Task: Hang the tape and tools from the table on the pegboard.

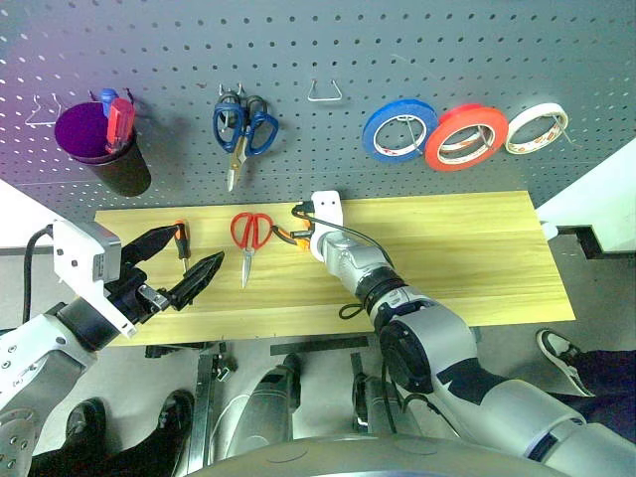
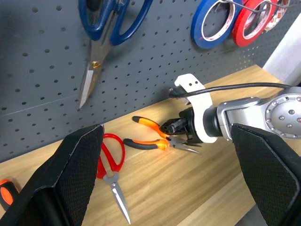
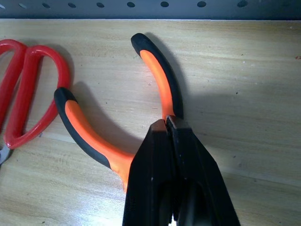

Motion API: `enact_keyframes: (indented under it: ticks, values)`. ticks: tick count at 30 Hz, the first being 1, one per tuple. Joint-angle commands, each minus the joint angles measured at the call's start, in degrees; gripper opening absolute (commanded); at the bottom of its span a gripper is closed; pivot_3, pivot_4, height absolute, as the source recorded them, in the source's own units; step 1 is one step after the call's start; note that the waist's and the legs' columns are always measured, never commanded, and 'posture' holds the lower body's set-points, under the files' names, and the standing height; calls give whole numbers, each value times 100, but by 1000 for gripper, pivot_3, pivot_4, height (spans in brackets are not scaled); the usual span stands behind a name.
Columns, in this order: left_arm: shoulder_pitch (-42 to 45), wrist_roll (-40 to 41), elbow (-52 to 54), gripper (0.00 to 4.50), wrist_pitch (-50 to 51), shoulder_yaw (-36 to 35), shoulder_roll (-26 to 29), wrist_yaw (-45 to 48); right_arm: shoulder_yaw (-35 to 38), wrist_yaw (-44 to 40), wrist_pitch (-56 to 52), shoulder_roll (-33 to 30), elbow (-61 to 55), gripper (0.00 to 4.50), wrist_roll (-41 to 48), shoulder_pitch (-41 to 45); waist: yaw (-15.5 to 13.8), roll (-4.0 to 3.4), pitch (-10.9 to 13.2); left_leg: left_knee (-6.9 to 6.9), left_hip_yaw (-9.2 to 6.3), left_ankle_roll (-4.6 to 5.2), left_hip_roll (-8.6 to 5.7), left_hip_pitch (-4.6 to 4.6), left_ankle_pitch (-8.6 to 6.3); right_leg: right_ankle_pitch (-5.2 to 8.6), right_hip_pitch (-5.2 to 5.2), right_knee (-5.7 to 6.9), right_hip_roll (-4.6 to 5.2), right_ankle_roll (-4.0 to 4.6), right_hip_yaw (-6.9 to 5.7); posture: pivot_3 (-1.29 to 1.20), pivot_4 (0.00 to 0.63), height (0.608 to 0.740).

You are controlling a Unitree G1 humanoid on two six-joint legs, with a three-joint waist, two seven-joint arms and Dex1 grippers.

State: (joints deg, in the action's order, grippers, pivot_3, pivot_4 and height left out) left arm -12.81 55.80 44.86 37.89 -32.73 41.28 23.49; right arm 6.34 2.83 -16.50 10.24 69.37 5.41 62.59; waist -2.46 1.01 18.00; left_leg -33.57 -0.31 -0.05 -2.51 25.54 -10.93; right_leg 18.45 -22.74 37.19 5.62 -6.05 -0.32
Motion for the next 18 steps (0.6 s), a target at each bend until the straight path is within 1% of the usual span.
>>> enact_keyframes:
  ticks: [1,3,6,18]
  values:
    - [-28,68,148,4500,-93,-46,-4,-1,-221,-116,14,196,29,36,-207,-33,6,0,0,0,0,0,0,0,0,0,0,0,0,0,0,332,352,740]
    - [-18,40,123,4500,-107,-40,-1,18,-192,-222,-19,202,35,36,-175,-38,7,0,0,0,0,0,0,0,0,0,-1,0,0,0,0,326,345,740]
    - [17,79,109,4500,-95,-29,-5,4,-210,-168,19,164,3,534,-234,-45,-2,0,0,1,0,-1,1,1,1,0,-2,0,0,0,0,327,342,740]
    - [85,37,44,4500,-111,31,-11,31,-136,-254,136,167,-123,4467,-163,31,-4,0,0,1,0,-5,0,0,2,0,-1,0,-1,0,-1,317,339,740]
